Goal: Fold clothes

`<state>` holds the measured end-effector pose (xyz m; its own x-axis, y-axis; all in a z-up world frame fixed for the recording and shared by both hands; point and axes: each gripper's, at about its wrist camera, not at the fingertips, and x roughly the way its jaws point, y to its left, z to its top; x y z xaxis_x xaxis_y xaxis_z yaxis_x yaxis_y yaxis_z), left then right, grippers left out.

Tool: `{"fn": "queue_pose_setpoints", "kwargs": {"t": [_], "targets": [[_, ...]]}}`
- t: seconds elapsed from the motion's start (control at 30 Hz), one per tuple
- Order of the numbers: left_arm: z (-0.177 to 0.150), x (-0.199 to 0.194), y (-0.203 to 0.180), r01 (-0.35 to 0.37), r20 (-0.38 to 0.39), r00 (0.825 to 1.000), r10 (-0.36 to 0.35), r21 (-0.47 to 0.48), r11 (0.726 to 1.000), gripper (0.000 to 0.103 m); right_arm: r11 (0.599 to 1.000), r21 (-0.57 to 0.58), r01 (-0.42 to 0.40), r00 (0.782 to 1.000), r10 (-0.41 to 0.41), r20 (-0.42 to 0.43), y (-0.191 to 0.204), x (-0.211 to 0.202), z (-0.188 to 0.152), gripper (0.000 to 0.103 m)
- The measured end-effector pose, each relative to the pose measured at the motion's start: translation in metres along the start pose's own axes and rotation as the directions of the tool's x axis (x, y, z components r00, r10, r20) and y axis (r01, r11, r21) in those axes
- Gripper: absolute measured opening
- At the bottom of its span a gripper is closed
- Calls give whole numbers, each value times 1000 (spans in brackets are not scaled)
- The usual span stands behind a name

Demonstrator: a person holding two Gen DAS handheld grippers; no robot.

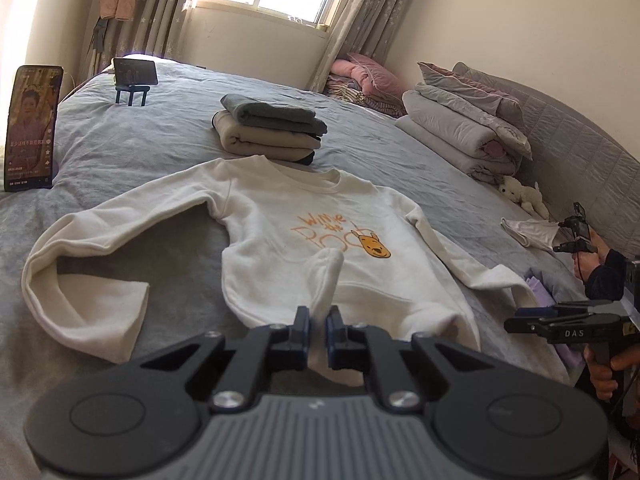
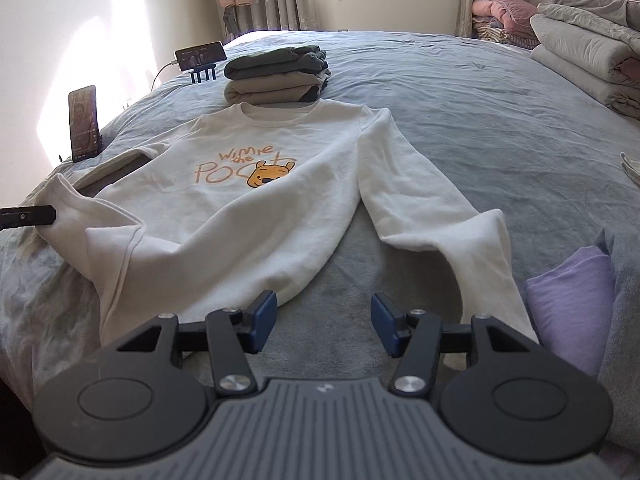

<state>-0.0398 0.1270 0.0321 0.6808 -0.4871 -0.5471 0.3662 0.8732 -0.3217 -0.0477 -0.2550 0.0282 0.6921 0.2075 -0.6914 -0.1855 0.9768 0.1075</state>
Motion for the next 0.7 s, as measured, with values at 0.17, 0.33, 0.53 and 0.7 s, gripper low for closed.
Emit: {"fn": "queue_pose_setpoints", "kwargs": {"t": [0.17, 0.33, 0.53, 0.7], "targets": [[-20, -24, 12, 3, -32, 999, -2, 30, 1000, 8, 999, -10, -53, 998, 53, -40, 13, 9, -8, 56], [-39, -30, 19, -5, -124, 992, 11, 48, 999, 0, 997, -10, -81, 994, 80, -70, 22, 17, -13, 56], [-42, -38, 37, 9, -123, 992, -18, -73, 997, 4, 997, -13, -81, 994, 79, -80, 28, 21, -15, 57], [-36, -39, 57, 48, -98, 992, -78, -277, 960, 33, 994, -6, -106, 991, 105, -82, 30, 12, -17, 57]]}}
